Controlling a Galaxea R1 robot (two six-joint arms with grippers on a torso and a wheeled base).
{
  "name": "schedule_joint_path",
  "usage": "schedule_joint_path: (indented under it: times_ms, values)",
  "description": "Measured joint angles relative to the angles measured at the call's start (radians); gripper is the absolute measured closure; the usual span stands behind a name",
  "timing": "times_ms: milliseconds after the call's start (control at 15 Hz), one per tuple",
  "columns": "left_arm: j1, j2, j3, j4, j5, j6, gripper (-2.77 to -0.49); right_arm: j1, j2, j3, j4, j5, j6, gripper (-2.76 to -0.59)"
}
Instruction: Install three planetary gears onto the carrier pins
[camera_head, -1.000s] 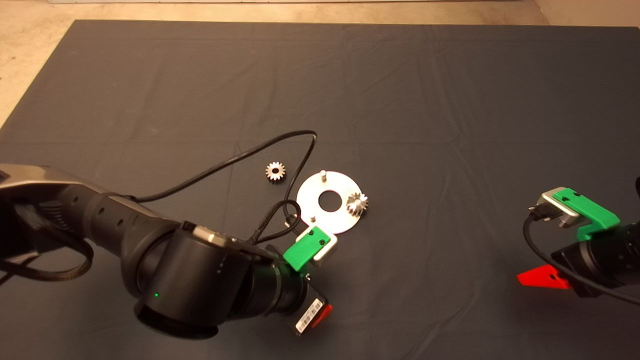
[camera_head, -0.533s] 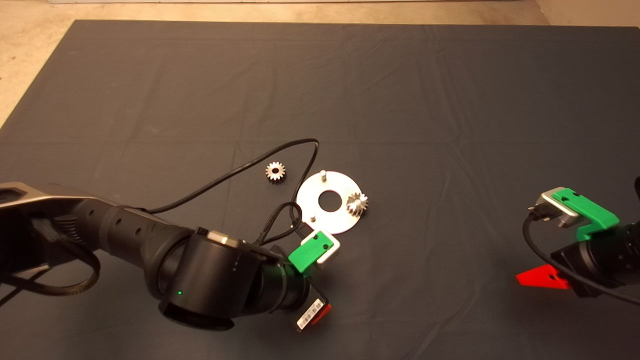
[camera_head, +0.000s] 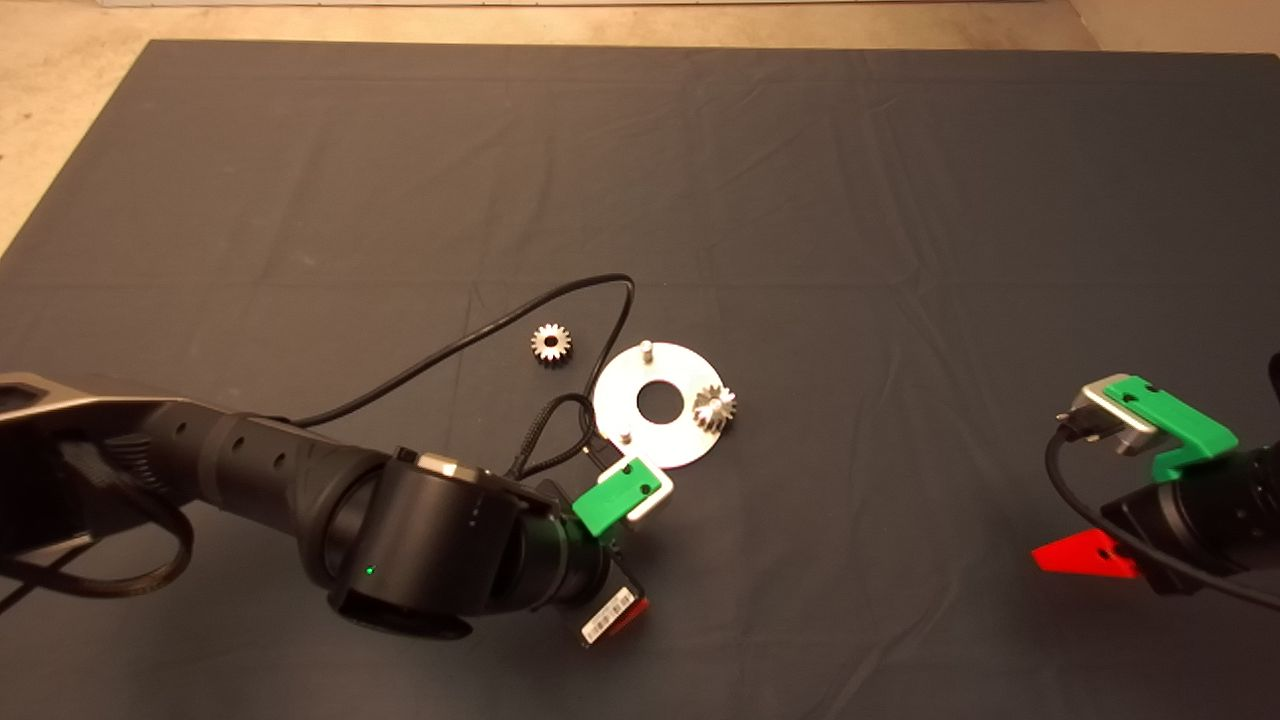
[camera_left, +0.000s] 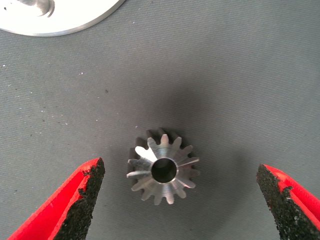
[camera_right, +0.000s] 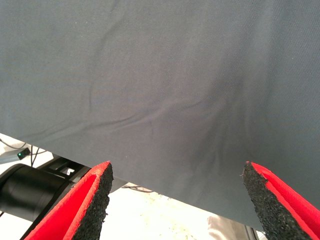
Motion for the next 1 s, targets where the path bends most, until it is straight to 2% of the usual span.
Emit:
schedule_joint_path:
  times_ms: [400, 1000]
  values:
    - [0.0, -0.025, -0.001, 0.008, 0.0, 0.033, -2.17, 0.0, -0.005, 0.0, 0.0, 0.003, 0.0, -1.92]
    - [0.043, -0.031, -0.001, 0.048, 0.0, 0.039, -2.17, 0.0, -0.005, 0.0, 0.0, 0.011, 0.0, -1.91]
